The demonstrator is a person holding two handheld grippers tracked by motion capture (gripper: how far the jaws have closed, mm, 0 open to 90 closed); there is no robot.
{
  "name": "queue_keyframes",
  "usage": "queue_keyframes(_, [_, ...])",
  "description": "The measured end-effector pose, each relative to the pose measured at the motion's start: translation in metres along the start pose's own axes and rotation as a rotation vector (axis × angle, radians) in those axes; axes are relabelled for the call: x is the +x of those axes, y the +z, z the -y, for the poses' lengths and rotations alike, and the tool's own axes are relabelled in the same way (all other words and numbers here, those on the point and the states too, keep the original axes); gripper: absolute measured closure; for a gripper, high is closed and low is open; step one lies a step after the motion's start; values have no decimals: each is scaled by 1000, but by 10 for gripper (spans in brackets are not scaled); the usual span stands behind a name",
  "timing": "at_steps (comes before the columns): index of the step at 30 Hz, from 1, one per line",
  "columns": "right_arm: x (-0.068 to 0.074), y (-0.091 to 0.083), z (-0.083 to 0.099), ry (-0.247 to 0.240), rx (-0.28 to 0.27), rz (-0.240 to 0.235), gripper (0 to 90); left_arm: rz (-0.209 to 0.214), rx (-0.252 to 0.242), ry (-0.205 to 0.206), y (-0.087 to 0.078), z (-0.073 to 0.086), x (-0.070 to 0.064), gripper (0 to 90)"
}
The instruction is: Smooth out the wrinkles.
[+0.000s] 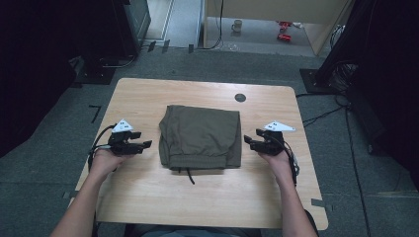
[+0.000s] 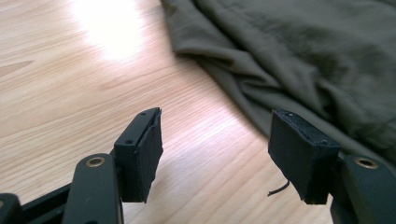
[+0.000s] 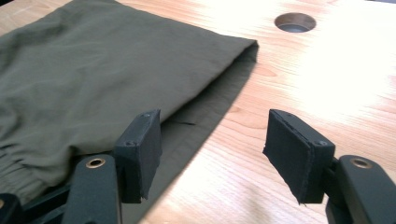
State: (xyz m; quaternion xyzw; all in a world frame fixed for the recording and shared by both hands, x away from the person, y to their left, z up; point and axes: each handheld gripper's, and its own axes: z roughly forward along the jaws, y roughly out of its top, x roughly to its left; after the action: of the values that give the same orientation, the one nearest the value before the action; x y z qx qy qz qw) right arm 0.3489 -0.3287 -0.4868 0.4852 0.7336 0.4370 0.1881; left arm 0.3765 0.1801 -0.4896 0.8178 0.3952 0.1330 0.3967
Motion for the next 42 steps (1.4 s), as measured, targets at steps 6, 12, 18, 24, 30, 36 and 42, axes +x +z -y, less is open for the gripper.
queue_keyframes(6, [-9,4,3,-22,12,32,362,-37,11,4,3,7,10,355])
queue_keyframes(12, [-20,12,8,3,45,78,361,-55,17,-16,5,12,18,355])
queue_keyframes(18, [-25,18,12,8,68,102,364,-71,28,-26,7,16,24,352])
queue_keyframes(24, [-30,24,18,-1,112,140,375,-83,21,-10,9,21,29,350])
queue_keyframes(30, [-37,26,20,-18,114,161,344,-82,0,9,9,23,32,341])
queue_keyframes(36, [-37,28,19,-25,126,156,271,-86,1,-2,9,23,33,310])
queue_keyframes(42, [-35,29,19,-23,132,159,222,-104,15,29,11,22,30,274])
